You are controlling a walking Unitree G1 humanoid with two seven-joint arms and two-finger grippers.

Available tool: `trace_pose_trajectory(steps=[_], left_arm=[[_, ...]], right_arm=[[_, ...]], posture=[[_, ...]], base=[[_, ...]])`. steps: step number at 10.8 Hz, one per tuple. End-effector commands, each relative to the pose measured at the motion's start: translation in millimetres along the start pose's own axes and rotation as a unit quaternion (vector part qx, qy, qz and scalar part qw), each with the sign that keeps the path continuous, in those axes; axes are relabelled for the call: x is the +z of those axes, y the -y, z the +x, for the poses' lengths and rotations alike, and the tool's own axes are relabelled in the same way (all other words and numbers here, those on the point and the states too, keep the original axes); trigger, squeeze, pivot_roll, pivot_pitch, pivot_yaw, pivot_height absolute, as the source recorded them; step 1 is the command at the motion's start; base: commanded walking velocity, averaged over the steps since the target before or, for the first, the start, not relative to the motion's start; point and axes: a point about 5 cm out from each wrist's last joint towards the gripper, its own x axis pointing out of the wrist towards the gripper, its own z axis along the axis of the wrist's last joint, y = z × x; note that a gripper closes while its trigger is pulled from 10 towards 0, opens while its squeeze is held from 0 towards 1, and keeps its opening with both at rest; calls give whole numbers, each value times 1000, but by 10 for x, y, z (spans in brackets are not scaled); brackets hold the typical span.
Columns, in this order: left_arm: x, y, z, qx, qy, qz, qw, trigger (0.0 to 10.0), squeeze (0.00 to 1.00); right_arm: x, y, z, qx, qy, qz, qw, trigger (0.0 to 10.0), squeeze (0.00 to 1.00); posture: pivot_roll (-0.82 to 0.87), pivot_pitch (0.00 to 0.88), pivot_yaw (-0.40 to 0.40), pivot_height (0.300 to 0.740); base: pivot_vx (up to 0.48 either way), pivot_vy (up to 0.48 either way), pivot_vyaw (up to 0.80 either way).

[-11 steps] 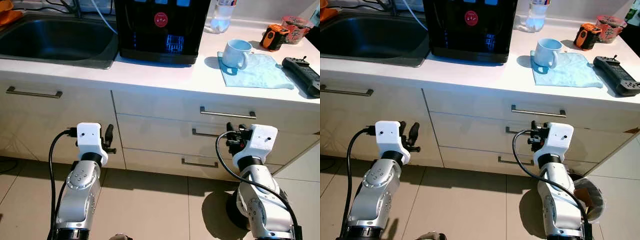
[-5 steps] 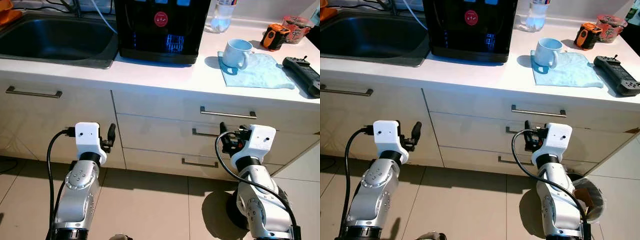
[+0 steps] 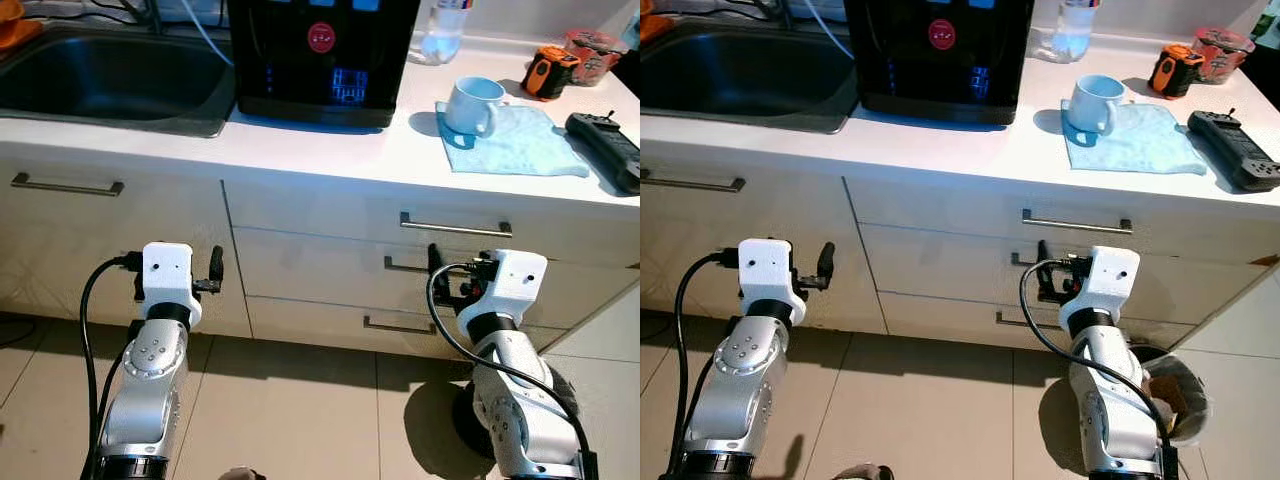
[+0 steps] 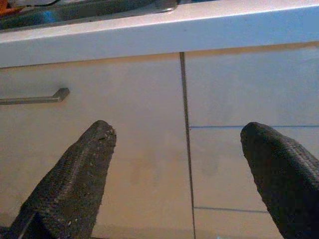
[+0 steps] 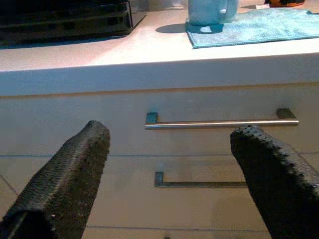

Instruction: Kitchen organization

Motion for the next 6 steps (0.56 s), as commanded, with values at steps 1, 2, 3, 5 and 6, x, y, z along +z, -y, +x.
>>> trace_pose_trajectory(steps=[1,2,3,5,6], left_arm=[[43,13,1,0,11,1,1000,10000,1000],[38,13,-6,2,9,3,1000,10000,1000],[37,15,-7,2,9,4,1000,10000,1000],[20,25,-2,3,6,-5,1000,10000,1000],[15,17,0,10,4,-3,1000,10000,1000]], right_arm=[[29,9,-18,-1,8,5,1000,10000,1000],[24,6,-20,0,8,7,1000,10000,1000],[24,6,-20,0,7,8,1000,10000,1000],[28,15,-6,-2,9,8,1000,10000,1000],[34,21,3,-2,9,7,1000,10000,1000]], posture=[[44,77,-23,740],[46,76,-24,740],[46,76,-23,740],[43,72,-28,740],[42,72,-30,740]], base=[[0,0,0],[0,0,0],[0,0,0],[0,0,0],[0,0,0]])
